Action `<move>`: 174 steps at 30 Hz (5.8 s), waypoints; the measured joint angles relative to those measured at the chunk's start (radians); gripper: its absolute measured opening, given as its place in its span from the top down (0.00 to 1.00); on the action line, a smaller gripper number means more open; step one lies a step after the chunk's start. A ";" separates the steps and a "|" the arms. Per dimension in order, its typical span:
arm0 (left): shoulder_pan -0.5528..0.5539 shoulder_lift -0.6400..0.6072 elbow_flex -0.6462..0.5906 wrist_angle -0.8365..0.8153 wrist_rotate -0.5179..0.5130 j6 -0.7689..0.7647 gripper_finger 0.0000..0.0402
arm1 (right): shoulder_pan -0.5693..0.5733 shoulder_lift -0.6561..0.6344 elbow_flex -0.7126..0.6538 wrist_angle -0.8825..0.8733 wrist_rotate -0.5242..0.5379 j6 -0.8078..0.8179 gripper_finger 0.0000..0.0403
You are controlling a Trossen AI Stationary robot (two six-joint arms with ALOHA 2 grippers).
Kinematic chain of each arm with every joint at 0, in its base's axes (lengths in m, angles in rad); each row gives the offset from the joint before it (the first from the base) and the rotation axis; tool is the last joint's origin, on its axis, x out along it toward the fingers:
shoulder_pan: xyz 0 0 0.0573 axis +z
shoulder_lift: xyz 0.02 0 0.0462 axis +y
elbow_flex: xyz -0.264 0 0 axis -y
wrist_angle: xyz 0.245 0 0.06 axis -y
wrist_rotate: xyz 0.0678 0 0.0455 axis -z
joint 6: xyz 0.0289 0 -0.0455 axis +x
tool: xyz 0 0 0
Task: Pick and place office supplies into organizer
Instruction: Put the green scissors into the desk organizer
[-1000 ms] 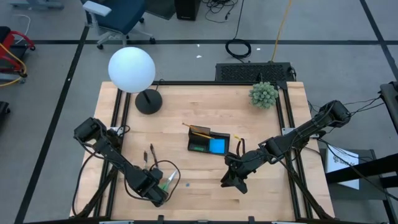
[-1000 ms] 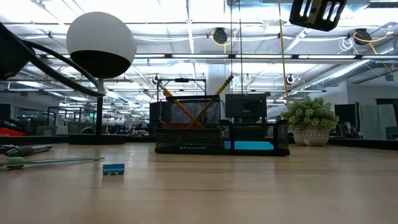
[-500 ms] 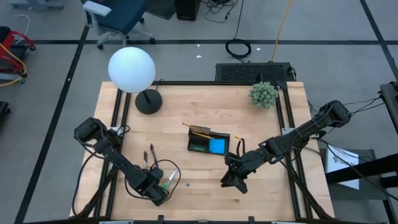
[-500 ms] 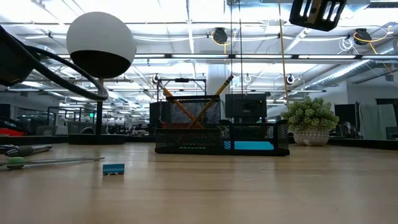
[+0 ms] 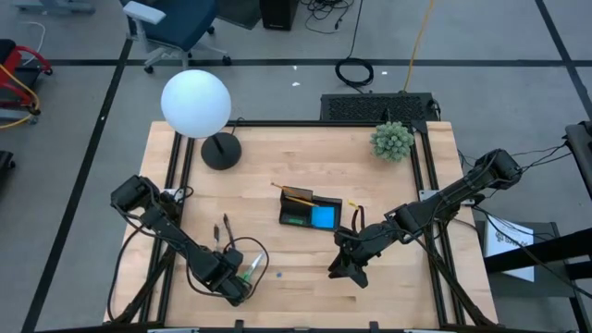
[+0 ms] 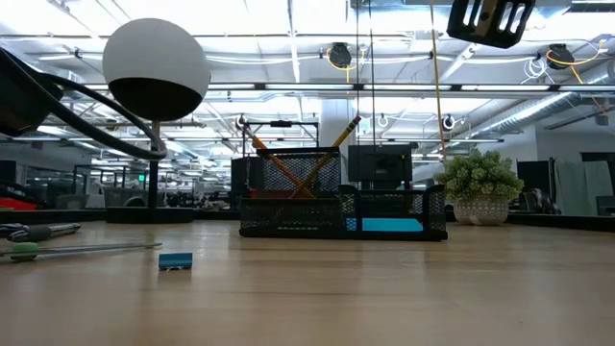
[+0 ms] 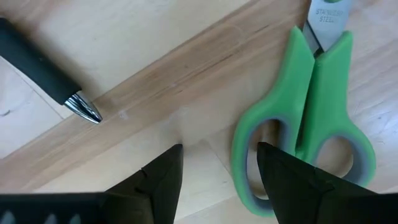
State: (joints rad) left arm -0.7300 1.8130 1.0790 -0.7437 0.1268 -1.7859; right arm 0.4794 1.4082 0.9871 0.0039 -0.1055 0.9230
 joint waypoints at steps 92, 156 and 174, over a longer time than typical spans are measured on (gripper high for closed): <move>0.005 0.001 0.002 0.014 -0.030 0.019 0.99 | 0.000 0.000 0.000 0.000 0.000 0.000 0.74; 0.151 -0.193 0.004 0.335 -0.280 0.199 0.96 | 0.000 0.000 0.001 0.033 0.000 0.000 0.74; 0.280 -0.400 0.004 0.473 -0.348 0.393 0.99 | 0.000 0.000 0.001 0.030 0.000 0.000 0.74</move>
State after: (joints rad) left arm -0.4501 1.4130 1.0832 -0.2706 -0.2212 -1.3932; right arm 0.4793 1.4086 0.9878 0.0341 -0.1057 0.9230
